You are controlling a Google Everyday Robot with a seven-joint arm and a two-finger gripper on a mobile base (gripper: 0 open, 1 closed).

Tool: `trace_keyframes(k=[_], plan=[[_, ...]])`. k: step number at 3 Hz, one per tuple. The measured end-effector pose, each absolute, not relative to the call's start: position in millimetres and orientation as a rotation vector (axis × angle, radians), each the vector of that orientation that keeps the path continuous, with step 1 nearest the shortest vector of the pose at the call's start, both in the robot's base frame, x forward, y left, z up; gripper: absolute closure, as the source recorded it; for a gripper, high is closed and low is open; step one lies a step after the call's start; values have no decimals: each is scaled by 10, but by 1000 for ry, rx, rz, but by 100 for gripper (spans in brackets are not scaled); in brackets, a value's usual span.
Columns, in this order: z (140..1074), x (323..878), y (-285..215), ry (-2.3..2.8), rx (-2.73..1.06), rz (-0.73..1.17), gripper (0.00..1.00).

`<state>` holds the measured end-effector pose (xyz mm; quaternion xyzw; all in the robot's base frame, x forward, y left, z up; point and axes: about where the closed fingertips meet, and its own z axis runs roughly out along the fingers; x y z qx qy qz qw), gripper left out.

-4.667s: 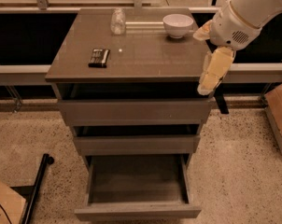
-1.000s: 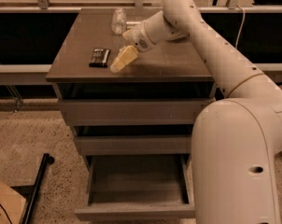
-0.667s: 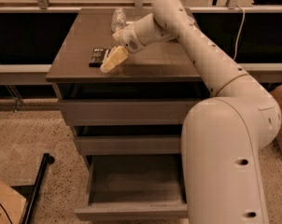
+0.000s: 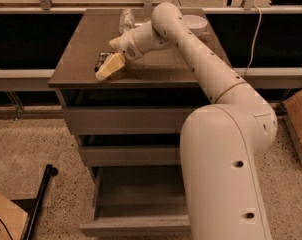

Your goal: Place rxbar chocolate into bottom drawer

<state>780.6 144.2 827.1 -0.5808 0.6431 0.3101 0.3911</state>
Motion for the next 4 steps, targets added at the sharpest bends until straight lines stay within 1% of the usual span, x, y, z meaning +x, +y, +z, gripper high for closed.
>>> trace_keyframes(k=[1, 2, 3, 4], plan=[[8132, 7838, 1566, 1649, -1478, 827, 16], [8052, 7861, 1595, 1672, -1475, 838, 41], [8125, 7861, 1595, 1672, -1475, 838, 72], [8160, 7861, 1595, 1672, -1475, 838, 95]])
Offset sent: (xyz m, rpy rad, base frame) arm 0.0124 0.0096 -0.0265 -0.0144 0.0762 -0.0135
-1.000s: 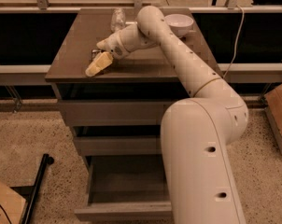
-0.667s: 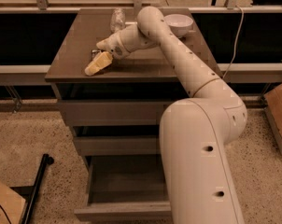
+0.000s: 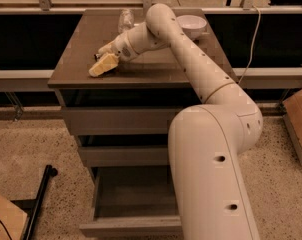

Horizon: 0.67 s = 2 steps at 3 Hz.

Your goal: Place rxbar chocolate into bottom drawer

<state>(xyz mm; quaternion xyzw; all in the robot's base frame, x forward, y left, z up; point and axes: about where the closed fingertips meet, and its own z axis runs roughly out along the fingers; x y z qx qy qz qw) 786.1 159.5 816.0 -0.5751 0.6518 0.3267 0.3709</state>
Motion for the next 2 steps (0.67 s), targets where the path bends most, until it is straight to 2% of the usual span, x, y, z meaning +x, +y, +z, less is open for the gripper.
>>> trace_keyframes(k=[1, 2], plan=[[8181, 7861, 1595, 1672, -1475, 838, 100], [8189, 7861, 1595, 1672, -1475, 838, 100]])
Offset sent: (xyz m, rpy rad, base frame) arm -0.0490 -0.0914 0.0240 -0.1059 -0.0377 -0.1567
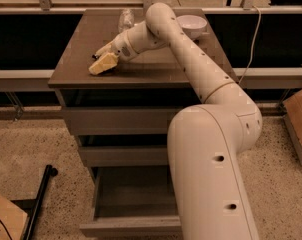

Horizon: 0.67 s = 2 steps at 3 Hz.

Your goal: Place rxbar chocolate into bottom drawer

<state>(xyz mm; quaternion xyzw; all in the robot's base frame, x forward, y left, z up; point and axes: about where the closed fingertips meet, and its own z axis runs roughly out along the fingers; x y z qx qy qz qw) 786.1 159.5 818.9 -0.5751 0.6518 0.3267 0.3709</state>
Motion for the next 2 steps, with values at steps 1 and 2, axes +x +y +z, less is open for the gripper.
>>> trace_keyframes(k=[1, 2], plan=[[8193, 7861, 1595, 1672, -1475, 838, 100], [8203, 7856, 1578, 1674, -1474, 834, 100]])
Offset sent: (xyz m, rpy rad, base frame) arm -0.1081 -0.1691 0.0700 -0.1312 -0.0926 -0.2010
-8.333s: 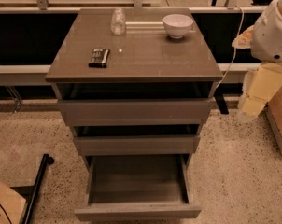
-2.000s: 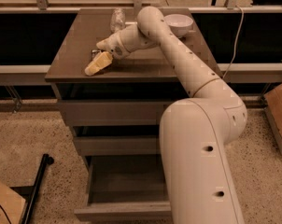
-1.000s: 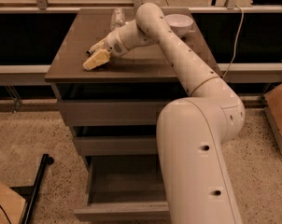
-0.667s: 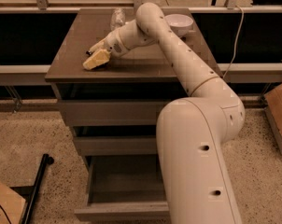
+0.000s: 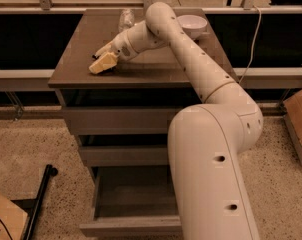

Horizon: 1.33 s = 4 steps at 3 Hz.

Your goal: Place rxbar chocolate into bottom drawer

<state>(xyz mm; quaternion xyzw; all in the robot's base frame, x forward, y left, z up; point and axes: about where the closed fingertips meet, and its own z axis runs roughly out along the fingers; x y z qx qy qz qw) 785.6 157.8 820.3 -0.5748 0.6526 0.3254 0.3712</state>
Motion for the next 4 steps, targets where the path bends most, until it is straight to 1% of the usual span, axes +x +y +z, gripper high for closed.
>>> trace_keyframes(k=[1, 2, 3, 4], plan=[[8203, 7856, 1577, 1674, -1474, 834, 100], [8404, 7778, 1270, 1700, -1452, 746, 100], [8956, 7661, 327, 1749, -1345, 475, 100], [9546, 7200, -292, 1771, -1341, 264, 100]])
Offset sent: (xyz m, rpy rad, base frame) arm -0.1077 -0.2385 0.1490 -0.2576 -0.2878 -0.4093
